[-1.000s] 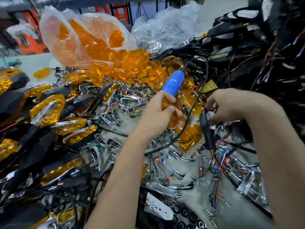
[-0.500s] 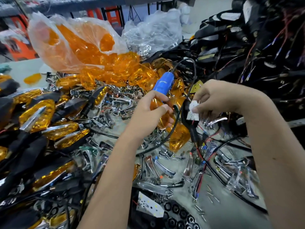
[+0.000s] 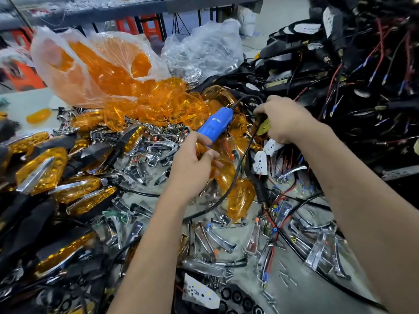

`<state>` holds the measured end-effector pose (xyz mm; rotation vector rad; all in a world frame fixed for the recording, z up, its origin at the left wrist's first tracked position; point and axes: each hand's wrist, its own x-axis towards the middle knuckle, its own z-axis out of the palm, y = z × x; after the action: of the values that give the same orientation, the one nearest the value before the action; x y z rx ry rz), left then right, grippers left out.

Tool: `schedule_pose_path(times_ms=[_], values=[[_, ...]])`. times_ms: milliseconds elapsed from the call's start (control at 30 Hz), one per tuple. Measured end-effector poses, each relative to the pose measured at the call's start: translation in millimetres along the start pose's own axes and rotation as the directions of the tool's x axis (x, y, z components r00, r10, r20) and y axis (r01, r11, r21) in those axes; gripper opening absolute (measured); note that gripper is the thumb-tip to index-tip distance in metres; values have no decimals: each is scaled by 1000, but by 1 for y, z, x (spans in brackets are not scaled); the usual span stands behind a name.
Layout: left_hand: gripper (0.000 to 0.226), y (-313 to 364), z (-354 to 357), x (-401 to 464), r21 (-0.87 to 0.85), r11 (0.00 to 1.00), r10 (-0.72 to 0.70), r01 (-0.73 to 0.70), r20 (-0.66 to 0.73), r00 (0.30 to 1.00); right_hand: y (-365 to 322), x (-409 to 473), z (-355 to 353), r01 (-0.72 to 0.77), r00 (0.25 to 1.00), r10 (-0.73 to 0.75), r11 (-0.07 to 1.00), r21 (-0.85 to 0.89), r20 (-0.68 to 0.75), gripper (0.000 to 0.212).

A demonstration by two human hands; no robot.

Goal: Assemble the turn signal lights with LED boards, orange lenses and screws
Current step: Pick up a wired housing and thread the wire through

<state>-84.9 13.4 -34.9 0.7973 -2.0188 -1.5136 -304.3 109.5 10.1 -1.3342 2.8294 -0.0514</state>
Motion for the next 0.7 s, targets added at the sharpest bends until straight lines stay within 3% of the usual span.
schedule_pose_path(times_ms=[167, 300, 367, 500, 600, 700], values=[[21, 1, -2, 1, -41, 999, -5, 5, -16, 1000, 2, -9, -11, 106, 992, -91, 977, 183, -88, 76], [19, 3, -4, 0, -86, 996, -9, 5, -45, 999, -9, -30, -14, 263, 964, -202, 836, 483, -175, 75], [18, 4, -7, 2, -114, 993, -26, 18, -73, 997, -20, -38, -18, 297, 955, -222, 747, 594, -199, 65], [16, 5, -13, 0, -203, 979, 8, -10, -12, 1000, -57, -46, -24, 362, 931, -286, 648, 670, -226, 20], [22, 6, -21, -2, -182, 983, 20, -26, -32, 999, -79, -47, -25, 280, 955, -259, 631, 724, -143, 22], [25, 4, -32, -1, -136, 990, -49, 24, -181, 982, -80, -47, -22, 109, 973, -225, 646, 755, 52, 27]])
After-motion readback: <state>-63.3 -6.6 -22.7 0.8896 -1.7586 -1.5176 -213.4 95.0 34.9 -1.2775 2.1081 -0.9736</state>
